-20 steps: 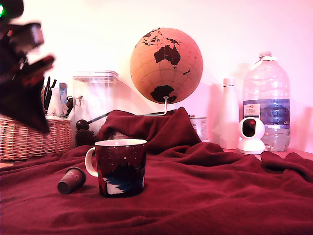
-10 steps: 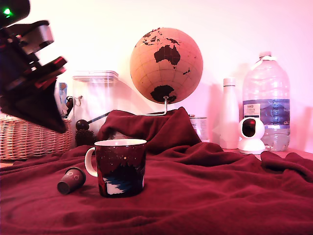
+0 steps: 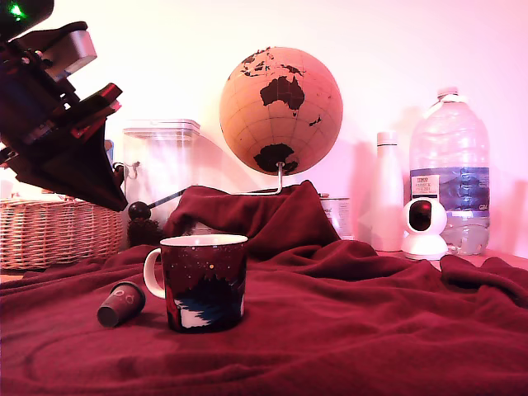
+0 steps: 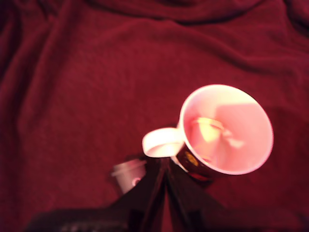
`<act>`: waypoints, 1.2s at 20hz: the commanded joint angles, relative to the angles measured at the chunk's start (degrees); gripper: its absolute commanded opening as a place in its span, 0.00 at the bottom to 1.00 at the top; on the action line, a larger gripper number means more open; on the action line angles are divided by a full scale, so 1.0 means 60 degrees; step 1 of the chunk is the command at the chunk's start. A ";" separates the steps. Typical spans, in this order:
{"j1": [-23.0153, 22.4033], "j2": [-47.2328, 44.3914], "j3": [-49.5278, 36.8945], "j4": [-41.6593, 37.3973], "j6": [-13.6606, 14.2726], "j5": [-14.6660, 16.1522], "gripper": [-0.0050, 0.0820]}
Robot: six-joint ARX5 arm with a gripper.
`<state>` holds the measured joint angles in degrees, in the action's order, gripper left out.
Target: Pick up the coffee capsules on the table and drop them inside the coffee cup
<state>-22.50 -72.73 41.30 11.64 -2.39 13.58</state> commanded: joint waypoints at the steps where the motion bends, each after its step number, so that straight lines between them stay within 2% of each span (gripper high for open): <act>1: 0.0000 0.0525 -0.0681 -0.0339 0.0025 -0.0076 0.05; 3: 0.0004 0.1144 -0.1399 -0.0885 -0.0401 -0.0346 0.05; 4: 0.0007 0.1435 -0.1759 -0.1213 -0.0401 -0.0444 0.05; 7: -0.0011 0.2291 -0.2521 -0.1716 -0.0874 -0.0856 0.05; 14: -0.0091 0.2820 -0.2776 -0.1428 -0.0896 -0.0841 0.05; 15: -0.0091 0.2820 -0.2776 -0.1410 -0.0911 -0.0831 0.12; 16: -0.0091 0.2820 -0.2776 -0.1413 -0.0969 -0.0765 0.28; 17: -0.0091 0.2820 -0.2776 -0.1417 -0.0969 -0.0761 0.52; 18: -0.0091 0.2820 -0.2776 -0.1410 -0.0976 -0.0852 0.71; 19: -0.0091 0.2820 -0.2776 -0.1406 -0.1042 -0.0849 0.80; 24: -0.0091 0.2820 -0.2776 -0.1366 -0.1206 -0.0841 0.81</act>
<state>-22.90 -55.62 25.67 3.46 -8.95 8.62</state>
